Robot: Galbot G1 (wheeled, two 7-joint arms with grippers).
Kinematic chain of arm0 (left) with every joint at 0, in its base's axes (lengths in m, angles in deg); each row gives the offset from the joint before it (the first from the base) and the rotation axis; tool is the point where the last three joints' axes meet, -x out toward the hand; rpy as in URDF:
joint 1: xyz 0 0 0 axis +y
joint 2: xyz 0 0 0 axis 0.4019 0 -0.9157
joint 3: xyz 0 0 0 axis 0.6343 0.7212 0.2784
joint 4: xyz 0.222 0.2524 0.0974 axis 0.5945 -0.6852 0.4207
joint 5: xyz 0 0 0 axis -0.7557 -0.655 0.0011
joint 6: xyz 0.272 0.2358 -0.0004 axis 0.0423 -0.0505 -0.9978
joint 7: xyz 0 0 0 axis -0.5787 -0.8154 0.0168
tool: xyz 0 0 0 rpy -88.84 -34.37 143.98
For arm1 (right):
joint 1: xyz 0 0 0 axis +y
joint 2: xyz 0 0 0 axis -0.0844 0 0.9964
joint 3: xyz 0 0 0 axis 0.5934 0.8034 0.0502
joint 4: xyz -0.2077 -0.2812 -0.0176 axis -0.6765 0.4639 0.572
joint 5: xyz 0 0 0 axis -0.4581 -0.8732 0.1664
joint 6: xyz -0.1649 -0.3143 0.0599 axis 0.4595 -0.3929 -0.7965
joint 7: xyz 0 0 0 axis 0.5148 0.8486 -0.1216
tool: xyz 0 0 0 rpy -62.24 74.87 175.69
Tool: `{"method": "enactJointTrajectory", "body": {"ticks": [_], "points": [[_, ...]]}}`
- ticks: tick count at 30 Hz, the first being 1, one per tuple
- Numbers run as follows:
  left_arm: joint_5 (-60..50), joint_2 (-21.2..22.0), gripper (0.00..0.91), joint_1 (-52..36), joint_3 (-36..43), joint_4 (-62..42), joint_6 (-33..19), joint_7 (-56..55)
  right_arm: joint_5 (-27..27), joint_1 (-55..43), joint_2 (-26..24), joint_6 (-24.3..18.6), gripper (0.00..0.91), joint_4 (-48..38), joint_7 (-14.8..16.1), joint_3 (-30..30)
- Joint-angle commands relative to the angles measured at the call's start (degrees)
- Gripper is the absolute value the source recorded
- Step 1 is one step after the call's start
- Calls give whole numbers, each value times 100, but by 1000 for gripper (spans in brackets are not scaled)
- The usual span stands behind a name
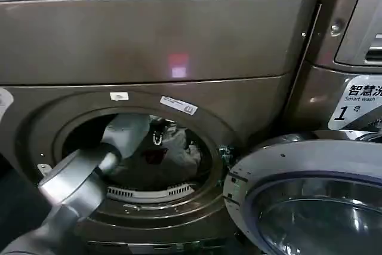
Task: Grasp the clothes from the dryer.
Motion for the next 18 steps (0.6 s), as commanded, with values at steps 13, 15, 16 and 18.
{"method": "enactJointTrajectory", "body": {"ticks": [13,15,16,18], "points": [[-237,-54,907,394,-38,49,-130,14,8,-59,7,20,907,57,5,49],[-240,-59,907,421,-88,46,-119,-32,6,-59,8,19,907,52,7,48],[-237,-66,907,433,-96,48,-112,-60,5,-58,12,17,907,52,7,52],[-232,-84,907,481,-100,59,-96,-102,-2,-63,19,14,907,54,8,70]]}}
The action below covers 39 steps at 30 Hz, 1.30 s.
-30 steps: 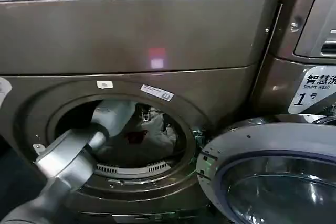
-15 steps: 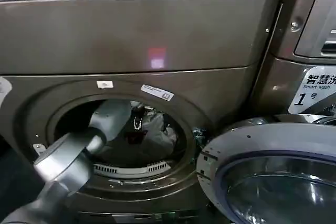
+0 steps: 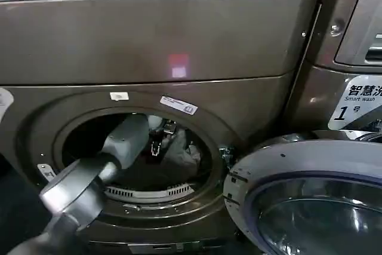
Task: Grasp the clothes from the dryer.
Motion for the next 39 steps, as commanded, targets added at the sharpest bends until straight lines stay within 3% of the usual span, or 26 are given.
{"method": "enactJointTrajectory", "body": {"ticks": [1,29,30,32,33,34,35,36,39], "points": [[-46,-34,907,133,-31,16,24,-81,-6,-13,8,-2,907,14,1,21],[40,-85,907,342,-291,14,11,-251,-62,-90,5,11,907,83,4,177],[35,-90,887,352,-295,17,6,-244,-62,-89,6,10,907,87,4,179],[30,-95,739,368,-307,17,3,-226,-62,-90,7,9,907,89,4,180],[24,-98,739,374,-319,17,0,-220,-62,-88,10,9,907,91,4,181],[24,-101,569,383,-325,18,-1,-220,-63,-86,11,7,907,93,4,183],[20,-105,535,393,-342,20,-7,-213,-63,-82,14,6,907,94,4,186],[13,-109,364,403,-364,23,-11,-205,-63,-78,20,5,907,102,5,189],[-20,-122,228,441,-450,28,-34,-206,-65,-68,27,0,907,124,3,204]]}}
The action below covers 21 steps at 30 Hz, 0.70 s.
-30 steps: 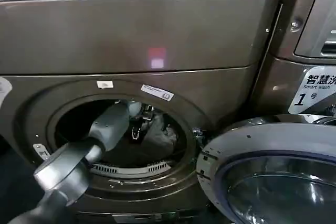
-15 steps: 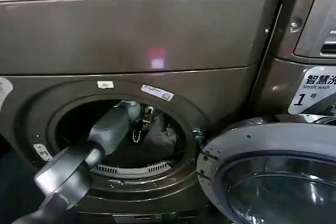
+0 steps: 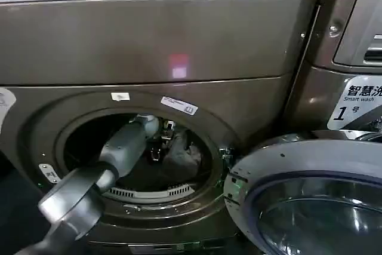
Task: Grasp the clothes from the dryer.
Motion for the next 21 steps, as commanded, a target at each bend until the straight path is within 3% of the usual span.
{"method": "enactJointTrajectory", "body": {"ticks": [1,21], "points": [[-30,-19,171,83,-115,13,-28,18,-3,9,5,-8,907,15,-2,11],[-51,-14,11,166,-248,56,-87,42,2,57,-2,6,907,66,-8,-16]]}}
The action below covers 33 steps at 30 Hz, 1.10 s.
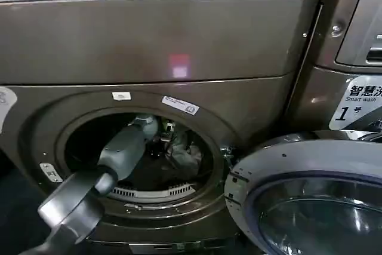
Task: Grasp the clothes from the dryer.
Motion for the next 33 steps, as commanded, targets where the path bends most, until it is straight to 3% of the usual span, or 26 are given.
{"method": "enactJointTrajectory", "body": {"ticks": [1,8,21,26,33], "points": [[18,-3,0,7,-24,9,-16,-8,2,0,-4,2,907,-2,-4,-2],[407,-21,0,44,-127,80,53,-779,0,-17,-3,3,907,3,-4,8],[3519,-88,0,436,-502,857,1056,-2995,31,-131,34,17,907,6,-34,123],[4456,105,0,687,-1230,1025,1587,-4269,16,-224,21,17,907,-21,-35,226],[6229,241,0,1030,-2062,1295,1481,-5703,-26,-297,14,9,907,-41,-44,329]]}}
